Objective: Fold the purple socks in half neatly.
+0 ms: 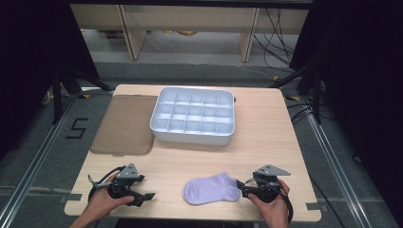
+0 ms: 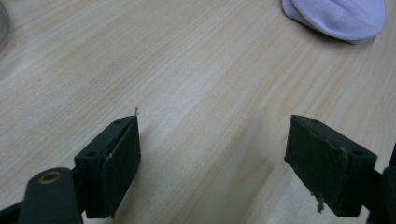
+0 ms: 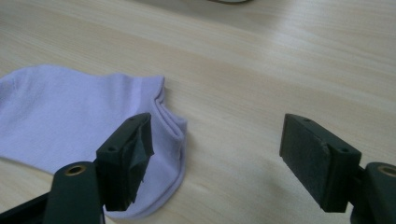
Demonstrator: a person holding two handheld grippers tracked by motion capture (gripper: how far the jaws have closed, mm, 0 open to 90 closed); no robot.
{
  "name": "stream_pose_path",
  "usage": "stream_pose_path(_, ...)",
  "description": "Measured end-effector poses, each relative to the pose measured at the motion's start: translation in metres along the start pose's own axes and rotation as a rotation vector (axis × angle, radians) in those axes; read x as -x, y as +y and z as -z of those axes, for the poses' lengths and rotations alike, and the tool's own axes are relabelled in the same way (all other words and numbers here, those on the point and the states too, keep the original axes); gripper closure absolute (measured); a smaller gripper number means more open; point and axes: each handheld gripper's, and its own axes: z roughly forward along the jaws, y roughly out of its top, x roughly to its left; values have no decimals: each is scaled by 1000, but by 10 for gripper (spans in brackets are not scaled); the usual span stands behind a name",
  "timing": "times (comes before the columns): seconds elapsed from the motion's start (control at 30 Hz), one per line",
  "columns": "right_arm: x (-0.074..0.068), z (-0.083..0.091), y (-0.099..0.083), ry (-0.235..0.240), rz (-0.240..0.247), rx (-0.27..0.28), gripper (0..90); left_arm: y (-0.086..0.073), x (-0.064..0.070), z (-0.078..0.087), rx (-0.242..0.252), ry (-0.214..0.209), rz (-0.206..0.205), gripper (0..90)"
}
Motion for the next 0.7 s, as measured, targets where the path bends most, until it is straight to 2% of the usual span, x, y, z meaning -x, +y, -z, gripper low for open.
stream_pose_path(0.03,-2,-1,-1,-10,9,22,286,0,0,-1,7,7,4,175)
stream_pose_path(0.07,-2,-1,-1,-10,9,22,286,0,0,-1,7,7,4,175)
stream_pose_path(0.1,-2,1,1,0,17,0,301,0,0,0,3,2,3,175)
stream_pose_path(0.13,-3,1,1,8,17,6,324,0,0,0,-1,-2,-3,176)
stream_pose_path(0.17,-4,1,2,3,29,5,342,0,2,-1,21,0,31,178)
stream_pose_path(0.27,-8,0,2,20,57,0,371,0,2,-1,18,1,28,179)
stream_pose_path(0.3,-11,0,3,30,65,9,393,0,0,1,-1,3,-3,180)
stream_pose_path(0.33,-11,0,3,30,65,9,393,0,0,1,-1,3,-3,180)
stream_pose_path(0.4,-11,0,4,31,96,13,413,0,1,-1,22,10,18,180)
stream_pose_path(0.47,-15,0,5,40,112,21,431,1,-1,1,7,22,-1,180)
stream_pose_path(0.63,-18,1,6,53,125,30,476,1,0,1,6,25,1,186)
stream_pose_path(0.7,-23,0,6,67,117,33,493,1,0,1,3,21,15,188)
